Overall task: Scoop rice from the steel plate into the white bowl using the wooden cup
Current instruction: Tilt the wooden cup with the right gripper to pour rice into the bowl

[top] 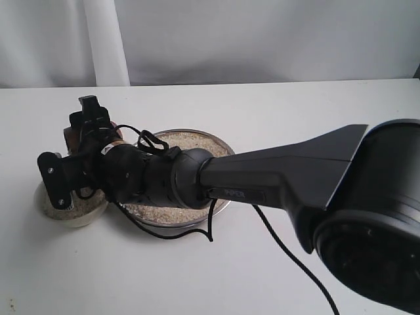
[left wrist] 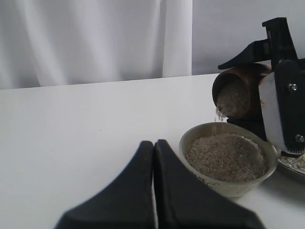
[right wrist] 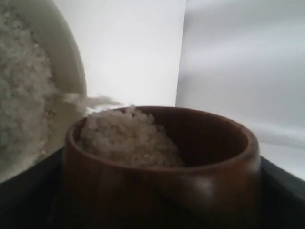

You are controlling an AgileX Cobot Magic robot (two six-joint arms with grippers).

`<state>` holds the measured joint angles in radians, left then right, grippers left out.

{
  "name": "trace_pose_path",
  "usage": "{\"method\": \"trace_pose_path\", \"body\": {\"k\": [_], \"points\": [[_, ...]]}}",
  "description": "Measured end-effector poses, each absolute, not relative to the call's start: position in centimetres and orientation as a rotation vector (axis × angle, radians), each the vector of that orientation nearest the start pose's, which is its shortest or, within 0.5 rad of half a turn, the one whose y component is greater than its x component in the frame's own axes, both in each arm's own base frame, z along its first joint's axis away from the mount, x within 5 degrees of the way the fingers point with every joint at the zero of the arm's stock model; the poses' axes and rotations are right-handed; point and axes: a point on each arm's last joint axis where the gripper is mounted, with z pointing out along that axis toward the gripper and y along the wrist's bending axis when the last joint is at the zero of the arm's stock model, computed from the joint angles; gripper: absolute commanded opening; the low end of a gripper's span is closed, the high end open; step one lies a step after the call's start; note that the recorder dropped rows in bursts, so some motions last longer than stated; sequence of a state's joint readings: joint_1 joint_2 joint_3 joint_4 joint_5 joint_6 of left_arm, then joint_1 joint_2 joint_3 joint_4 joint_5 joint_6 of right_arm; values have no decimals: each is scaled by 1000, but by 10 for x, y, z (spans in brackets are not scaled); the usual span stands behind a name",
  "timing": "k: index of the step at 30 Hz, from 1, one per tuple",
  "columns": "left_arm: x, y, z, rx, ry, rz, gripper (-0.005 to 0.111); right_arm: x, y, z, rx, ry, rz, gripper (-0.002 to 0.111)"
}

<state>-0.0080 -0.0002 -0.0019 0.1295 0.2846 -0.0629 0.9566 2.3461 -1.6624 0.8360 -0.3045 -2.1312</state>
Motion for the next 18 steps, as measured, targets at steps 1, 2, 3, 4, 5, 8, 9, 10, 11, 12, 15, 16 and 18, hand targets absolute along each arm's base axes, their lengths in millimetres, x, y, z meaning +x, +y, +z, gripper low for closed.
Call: {"method": "trace_pose_path", "body": {"k": [1, 2, 3, 4, 5, 8, 9, 10, 11, 12, 15, 16, 18], "points": [[55, 3, 188, 35, 1764, 71, 0, 321, 419, 142, -1721, 957, -465, 0], [55, 3, 188, 35, 1764, 71, 0, 321, 419, 143, -1723, 952, -467, 0], [55, 3, 188, 35, 1764, 71, 0, 321, 420, 143, -1727, 944, -471, 0], [55, 3, 188, 35, 1764, 71, 0, 321, 420, 143, -1728, 939, -473, 0], [55, 3, 188, 35, 1764, 71, 0, 321, 420, 143, -1730, 934, -475, 0], [55, 3, 188, 35, 1764, 71, 0, 321, 420, 143, -1736, 918, -482, 0], [55, 3, 188, 35, 1764, 71, 0, 320, 420, 143, -1740, 908, -487, 0], [55, 3, 188, 35, 1764, 71, 0, 320, 420, 143, -1744, 896, -492, 0], [55, 3, 188, 35, 1764, 71, 0, 320, 421, 144, -1749, 883, -497, 0], [55, 3, 188, 35, 1764, 71, 0, 320, 421, 144, -1753, 872, -502, 0], [55, 3, 188, 35, 1764, 71, 0, 320, 421, 144, -1757, 860, -507, 0], [55, 3, 188, 35, 1764, 71, 0, 320, 421, 144, -1759, 856, -509, 0], [55, 3, 188, 35, 1764, 71, 0, 320, 422, 144, -1763, 843, -514, 0]]}}
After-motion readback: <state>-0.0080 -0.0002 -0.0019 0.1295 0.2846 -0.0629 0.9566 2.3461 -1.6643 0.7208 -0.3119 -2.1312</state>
